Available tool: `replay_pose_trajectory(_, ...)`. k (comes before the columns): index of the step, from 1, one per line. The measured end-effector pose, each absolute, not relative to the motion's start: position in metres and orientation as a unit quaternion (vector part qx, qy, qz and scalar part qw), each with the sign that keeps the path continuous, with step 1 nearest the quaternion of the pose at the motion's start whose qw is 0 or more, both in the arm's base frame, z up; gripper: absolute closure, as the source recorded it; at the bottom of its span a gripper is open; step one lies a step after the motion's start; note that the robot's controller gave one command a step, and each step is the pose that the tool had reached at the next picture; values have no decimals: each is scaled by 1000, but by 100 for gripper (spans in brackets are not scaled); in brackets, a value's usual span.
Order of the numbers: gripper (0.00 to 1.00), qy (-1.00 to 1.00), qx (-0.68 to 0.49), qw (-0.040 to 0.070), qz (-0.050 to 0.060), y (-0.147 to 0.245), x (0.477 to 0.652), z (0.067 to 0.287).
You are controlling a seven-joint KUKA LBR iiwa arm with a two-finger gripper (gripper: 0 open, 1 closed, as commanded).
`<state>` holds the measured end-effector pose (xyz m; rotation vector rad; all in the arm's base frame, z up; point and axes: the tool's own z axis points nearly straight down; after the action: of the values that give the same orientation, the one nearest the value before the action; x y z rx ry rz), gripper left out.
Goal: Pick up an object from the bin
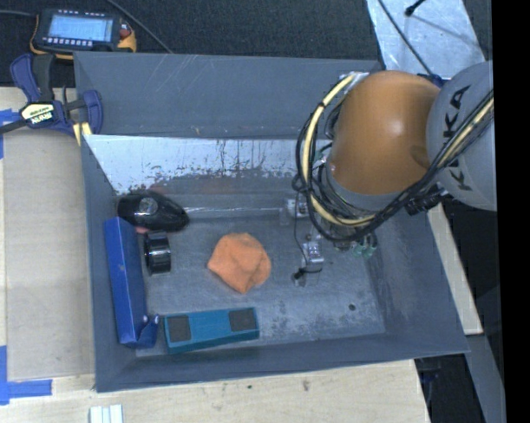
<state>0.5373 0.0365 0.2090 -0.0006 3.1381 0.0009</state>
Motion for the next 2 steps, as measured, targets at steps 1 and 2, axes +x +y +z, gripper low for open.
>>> replay_pose_trajectory(1, 0, 1000, 9, 4, 1, 67, 555, 132)
replay_pose_trajectory(2, 0, 1000, 21, 0, 0, 77, 561, 106)
